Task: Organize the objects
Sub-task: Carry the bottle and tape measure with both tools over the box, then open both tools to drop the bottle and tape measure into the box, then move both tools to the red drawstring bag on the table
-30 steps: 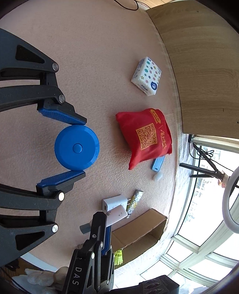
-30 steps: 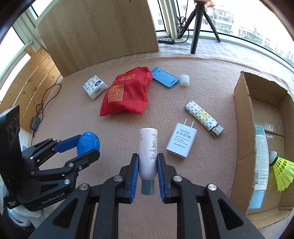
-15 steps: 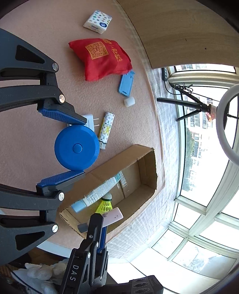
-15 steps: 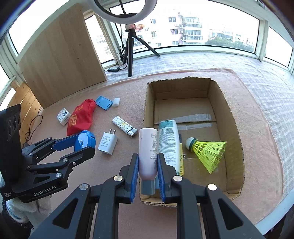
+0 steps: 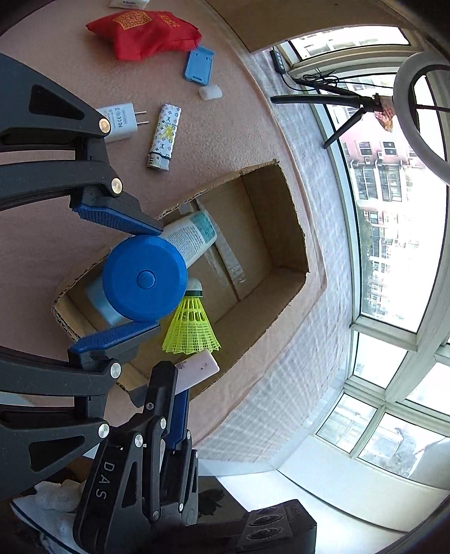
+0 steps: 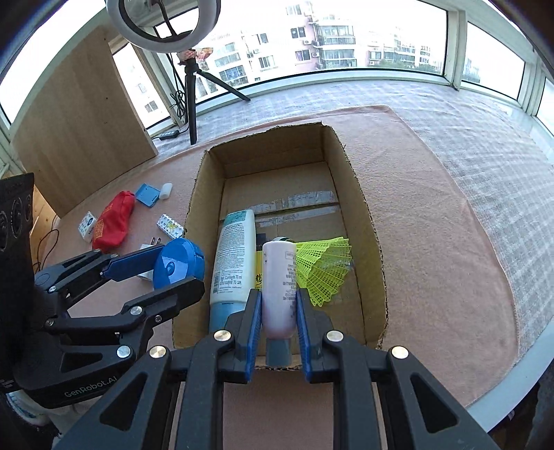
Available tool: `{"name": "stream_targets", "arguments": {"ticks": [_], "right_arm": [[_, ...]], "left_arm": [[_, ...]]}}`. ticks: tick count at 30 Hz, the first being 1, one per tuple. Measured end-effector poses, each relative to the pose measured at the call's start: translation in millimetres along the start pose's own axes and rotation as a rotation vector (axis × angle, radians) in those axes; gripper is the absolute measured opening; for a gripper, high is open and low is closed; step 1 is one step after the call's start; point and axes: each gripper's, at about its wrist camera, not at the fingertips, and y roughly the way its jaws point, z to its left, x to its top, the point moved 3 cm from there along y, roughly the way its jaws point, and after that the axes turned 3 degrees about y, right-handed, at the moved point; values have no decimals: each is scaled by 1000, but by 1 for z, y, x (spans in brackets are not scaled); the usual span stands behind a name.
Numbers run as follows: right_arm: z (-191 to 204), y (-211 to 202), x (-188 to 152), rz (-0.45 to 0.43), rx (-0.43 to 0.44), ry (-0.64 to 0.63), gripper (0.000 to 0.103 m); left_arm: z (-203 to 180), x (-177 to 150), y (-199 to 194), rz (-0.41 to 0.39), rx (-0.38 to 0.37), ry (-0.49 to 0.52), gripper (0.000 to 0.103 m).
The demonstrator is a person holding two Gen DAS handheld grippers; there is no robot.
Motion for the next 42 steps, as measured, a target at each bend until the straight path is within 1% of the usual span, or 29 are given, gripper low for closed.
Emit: {"name": "stream_targets", "arguments": {"ticks": [7,10,12,14,20,24,29,34,36,40,42], "right_arm": [[-8,-1,2,-3,-6,4,18],[-12,1,4,-1,5,20,18],[-13,2,5,4,5,31,23],[-14,0,5,-7,-3,35,35],[-11,-3,3,-14,8,40,37],[-4,-3,3,-17,29,48,37],[14,-6,3,-38,41,17,37],[36,-14,7,-84,97,11,37],[45,-19,12,-107,129,12,37],[67,-31,25,-131,157,-20,37],[81,-39,35,-137,172,-56,37]], "left_arm": [[-9,2,8,9,-6,6,54],[-10,1,8,17,-9,4,54],[-10,1,8,27,-15,4,54],[-9,0,5,20,-10,-1,54],[-3,-5,-6,10,-4,-19,54],[8,-12,-18,7,3,-43,54],[35,-28,-43,-8,38,-95,54],[79,-43,-81,-33,84,-177,54],[98,-48,-98,-46,106,-209,54],[135,-51,-140,-86,141,-267,54],[147,-47,-163,-112,176,-263,54]]}}
